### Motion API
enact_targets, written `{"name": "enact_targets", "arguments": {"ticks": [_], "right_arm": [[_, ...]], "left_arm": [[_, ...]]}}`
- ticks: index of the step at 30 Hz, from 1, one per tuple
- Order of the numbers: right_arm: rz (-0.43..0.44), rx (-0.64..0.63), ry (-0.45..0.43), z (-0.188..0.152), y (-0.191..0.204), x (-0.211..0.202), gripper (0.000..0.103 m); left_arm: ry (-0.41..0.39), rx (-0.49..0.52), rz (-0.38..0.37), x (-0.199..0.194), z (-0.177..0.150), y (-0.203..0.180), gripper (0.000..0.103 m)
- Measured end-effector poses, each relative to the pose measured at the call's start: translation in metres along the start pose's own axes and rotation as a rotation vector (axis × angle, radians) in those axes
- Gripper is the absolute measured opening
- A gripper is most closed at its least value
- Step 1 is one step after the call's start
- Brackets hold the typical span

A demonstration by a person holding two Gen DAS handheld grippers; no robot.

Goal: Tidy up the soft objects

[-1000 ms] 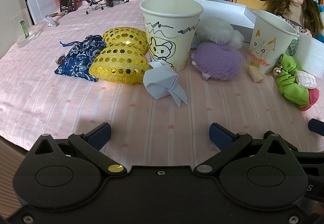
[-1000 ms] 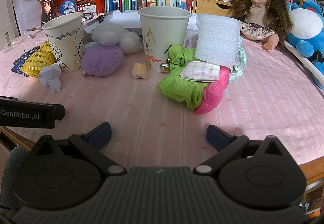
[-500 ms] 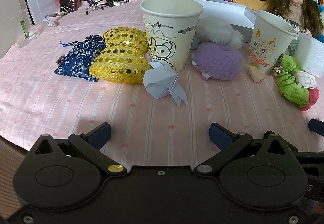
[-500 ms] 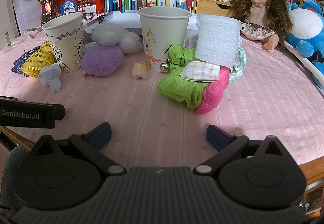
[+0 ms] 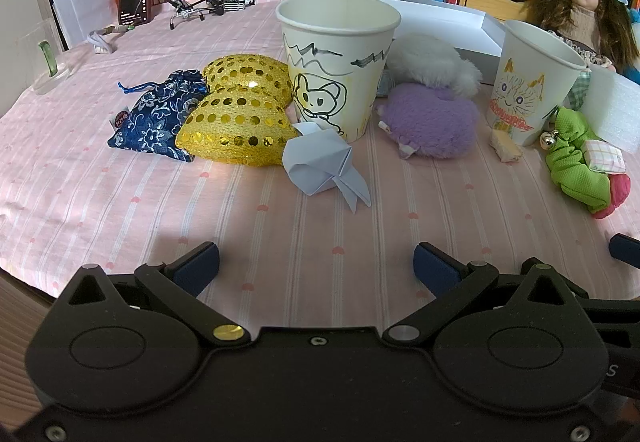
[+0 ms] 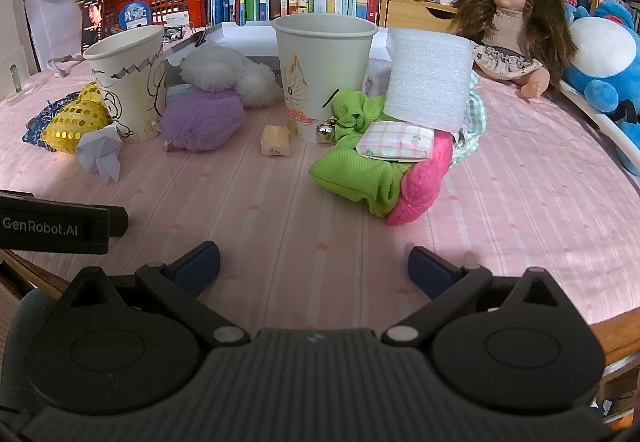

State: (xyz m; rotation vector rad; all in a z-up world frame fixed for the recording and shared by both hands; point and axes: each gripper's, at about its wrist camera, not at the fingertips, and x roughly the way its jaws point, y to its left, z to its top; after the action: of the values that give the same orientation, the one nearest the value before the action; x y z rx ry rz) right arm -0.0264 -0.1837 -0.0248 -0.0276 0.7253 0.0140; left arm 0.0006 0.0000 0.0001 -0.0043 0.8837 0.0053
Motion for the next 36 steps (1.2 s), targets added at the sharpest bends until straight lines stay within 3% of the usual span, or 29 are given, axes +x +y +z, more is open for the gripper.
{"name": "enact_targets", "arguments": {"ticks": [13,23,31,36], "right_arm": [[-0.011,0.01,-0.031,-0.007,0.001,-0.004,0.103],[-0.01,0.02,-0.115,-0.017,0.0,-0.007,0.103],[-0.053,0.02,-0.242,-0.014,-0.009,-0.017,0.101],[-0.074,0.034,-0.259,-0.001,-0.023,-0.01,0.098]], "left_arm": [[-0.033,0.014,-0.011,-0.002,-0.004,0.002,0.103],[-0.111,-0.006,-0.01,-0.002,-0.011,0.008,0.103],[-0.168,-0.125,-0.084,-0.011,-0.001,0.025,0.074],[-0.198,-0.133,-0.102,-0.011,0.01,0.023,0.063]]}}
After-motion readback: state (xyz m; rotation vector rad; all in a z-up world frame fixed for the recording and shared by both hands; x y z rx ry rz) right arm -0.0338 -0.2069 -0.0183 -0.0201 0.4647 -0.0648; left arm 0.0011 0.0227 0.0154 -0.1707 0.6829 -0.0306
